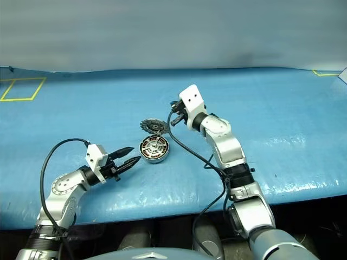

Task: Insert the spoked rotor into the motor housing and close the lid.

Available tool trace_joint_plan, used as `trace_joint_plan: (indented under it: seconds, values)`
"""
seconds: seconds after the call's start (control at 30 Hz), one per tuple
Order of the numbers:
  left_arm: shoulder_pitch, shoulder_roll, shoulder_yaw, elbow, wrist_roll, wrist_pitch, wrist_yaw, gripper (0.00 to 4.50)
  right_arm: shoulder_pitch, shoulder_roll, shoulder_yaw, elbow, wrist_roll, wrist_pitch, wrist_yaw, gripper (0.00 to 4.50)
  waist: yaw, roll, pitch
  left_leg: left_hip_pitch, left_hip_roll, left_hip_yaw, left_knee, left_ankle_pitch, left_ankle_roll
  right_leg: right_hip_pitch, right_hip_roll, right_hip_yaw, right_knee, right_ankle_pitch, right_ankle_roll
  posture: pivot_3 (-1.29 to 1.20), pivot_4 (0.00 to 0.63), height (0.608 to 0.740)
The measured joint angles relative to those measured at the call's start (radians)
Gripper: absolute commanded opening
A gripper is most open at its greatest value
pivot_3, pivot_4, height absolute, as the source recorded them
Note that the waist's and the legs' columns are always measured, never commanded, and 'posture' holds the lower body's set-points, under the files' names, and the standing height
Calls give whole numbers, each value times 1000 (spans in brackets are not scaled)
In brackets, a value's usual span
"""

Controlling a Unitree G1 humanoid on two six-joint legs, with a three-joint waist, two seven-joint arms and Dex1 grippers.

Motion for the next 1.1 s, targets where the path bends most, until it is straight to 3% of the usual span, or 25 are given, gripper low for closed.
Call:
trace_joint_plan:
  seconds: [0.27, 0.57, 0.8, 1.1]
  values:
    - [30, 11, 27, -9, -2, 3, 12, 2310, -9, 69, 45, 106, 11, -21, 56, 25, 2, 0, 0, 0, 0, 0, 0, 0, 0, 0, 0, 0, 0, 0, 0, 0, 150, 740]
    - [34, 17, 37, -39, -21, 24, 12, 2310, 67, 45, 77, 25, 10, 9, 80, 25, -1, 0, 0, 0, 0, 0, 0, 0, 0, 0, 0, 0, 0, 0, 0, 0, 150, 740]
    - [35, 24, 39, -39, -23, 31, 13, 2310, 193, 65, 106, -19, 10, 50, 48, 25, -1, 0, 0, 0, 0, 0, 0, 0, 0, 0, 0, 0, 0, -2, 3, 0, 150, 740]
    - [30, 26, 39, -51, -47, 59, 11, 2310, 214, 113, 112, -8, 6, 26, -12, 25, 0, 0, 0, 0, 0, 0, 1, 0, 0, 0, 0, 0, 0, -3, 5, 0, 150, 740]
